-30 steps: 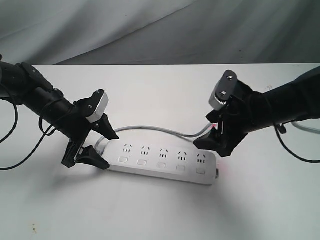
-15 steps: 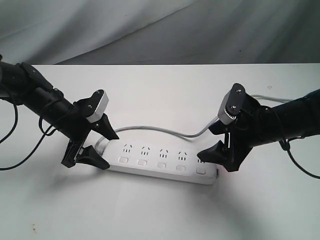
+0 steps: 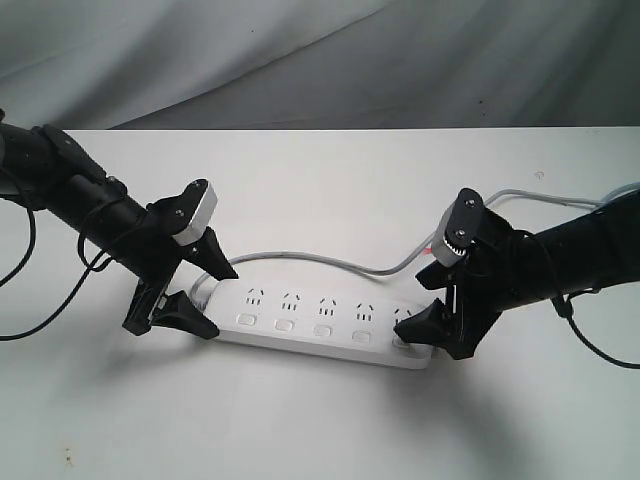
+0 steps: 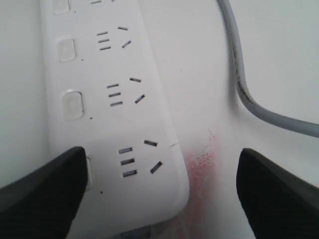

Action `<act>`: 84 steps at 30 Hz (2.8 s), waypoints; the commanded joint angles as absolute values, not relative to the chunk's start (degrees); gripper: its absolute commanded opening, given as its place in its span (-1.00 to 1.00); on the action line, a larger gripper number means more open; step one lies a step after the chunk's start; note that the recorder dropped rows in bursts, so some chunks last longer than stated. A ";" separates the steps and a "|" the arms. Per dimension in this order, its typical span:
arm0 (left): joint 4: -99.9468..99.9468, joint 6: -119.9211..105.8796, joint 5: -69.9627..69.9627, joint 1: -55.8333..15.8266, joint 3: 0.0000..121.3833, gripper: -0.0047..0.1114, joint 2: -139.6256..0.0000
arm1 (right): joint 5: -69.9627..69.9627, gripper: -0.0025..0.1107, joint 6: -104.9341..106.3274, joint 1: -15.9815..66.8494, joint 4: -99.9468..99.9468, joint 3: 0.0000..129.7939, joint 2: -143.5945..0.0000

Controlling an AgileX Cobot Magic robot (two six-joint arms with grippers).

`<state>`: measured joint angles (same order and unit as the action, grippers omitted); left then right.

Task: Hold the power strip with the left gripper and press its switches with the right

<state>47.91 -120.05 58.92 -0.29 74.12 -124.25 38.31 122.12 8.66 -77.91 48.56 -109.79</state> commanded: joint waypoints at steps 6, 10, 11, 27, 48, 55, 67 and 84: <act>48.77 -119.89 60.16 -0.59 74.33 -0.10 -124.10 | 37.67 0.37 122.73 8.64 -77.43 48.79 -109.75; 48.77 -119.89 60.16 -0.59 74.33 -0.10 -124.10 | 37.55 0.37 122.73 8.64 -77.30 48.79 -109.75; 48.77 -119.89 60.16 -0.59 74.33 -0.10 -124.10 | 37.55 0.37 122.73 8.64 -77.30 48.79 -109.75; 48.77 -119.89 60.16 -0.59 74.33 -0.10 -124.10 | 31.68 0.37 121.58 8.64 -76.06 48.47 -113.10; 48.77 -119.89 60.16 -0.59 74.33 -0.10 -124.10 | 29.21 0.37 120.70 8.64 -71.55 47.15 -113.53; 48.77 -119.89 60.16 -0.59 74.33 -0.10 -124.10 | 29.10 0.37 119.58 8.64 -69.94 47.15 -113.53; 48.77 -119.89 60.16 -0.59 74.33 -0.10 -124.10 | 38.45 0.37 118.82 8.64 -79.63 51.30 -102.47; 48.77 -119.89 60.16 -0.59 74.33 -0.10 -124.10 | 9.68 0.37 98.69 8.64 -80.53 51.44 -72.20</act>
<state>47.91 -120.05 58.92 -0.29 74.12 -124.25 17.08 102.58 8.66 -79.66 51.19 -76.62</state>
